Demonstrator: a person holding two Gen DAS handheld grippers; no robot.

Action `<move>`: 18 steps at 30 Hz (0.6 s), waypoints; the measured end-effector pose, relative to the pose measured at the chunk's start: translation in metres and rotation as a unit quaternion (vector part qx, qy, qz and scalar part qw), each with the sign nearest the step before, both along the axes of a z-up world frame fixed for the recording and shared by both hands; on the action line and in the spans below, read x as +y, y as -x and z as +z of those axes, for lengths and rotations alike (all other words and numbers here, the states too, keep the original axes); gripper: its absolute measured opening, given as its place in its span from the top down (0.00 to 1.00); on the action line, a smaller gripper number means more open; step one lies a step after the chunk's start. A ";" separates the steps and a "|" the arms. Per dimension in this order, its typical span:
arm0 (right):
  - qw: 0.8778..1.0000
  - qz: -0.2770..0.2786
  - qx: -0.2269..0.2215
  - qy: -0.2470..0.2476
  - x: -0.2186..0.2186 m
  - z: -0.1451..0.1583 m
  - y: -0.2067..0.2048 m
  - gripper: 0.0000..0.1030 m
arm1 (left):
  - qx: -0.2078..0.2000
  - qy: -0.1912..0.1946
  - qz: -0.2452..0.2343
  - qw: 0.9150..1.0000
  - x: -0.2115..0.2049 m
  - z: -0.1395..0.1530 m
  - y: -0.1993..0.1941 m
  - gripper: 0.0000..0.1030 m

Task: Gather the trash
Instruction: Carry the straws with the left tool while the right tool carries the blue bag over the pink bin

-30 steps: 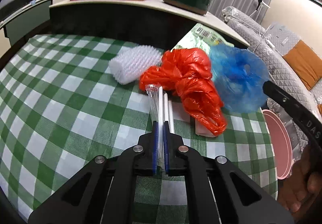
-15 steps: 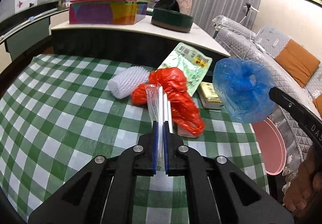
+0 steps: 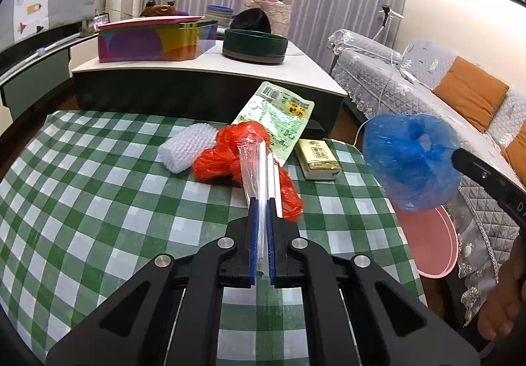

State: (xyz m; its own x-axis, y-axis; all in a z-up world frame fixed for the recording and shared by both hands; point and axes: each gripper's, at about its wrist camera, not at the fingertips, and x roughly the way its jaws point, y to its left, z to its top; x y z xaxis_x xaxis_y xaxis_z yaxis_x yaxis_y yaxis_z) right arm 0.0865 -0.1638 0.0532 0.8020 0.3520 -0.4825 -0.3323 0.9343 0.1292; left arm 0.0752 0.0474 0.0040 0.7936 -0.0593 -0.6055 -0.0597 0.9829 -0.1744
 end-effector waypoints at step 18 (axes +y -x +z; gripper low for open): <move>0.998 -0.062 0.005 -0.012 -0.056 -0.003 0.022 1.00 | -0.007 -0.013 -0.040 0.999 -0.039 0.003 0.003 0.95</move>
State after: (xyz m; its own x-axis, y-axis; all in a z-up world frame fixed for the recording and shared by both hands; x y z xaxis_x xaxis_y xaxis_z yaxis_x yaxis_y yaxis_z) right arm 0.0642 -0.2203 0.0498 0.8352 0.2621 -0.4834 -0.2133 0.9647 0.1544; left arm 0.0725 0.0085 0.0072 0.7957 -0.1073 -0.5962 0.0218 0.9886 -0.1488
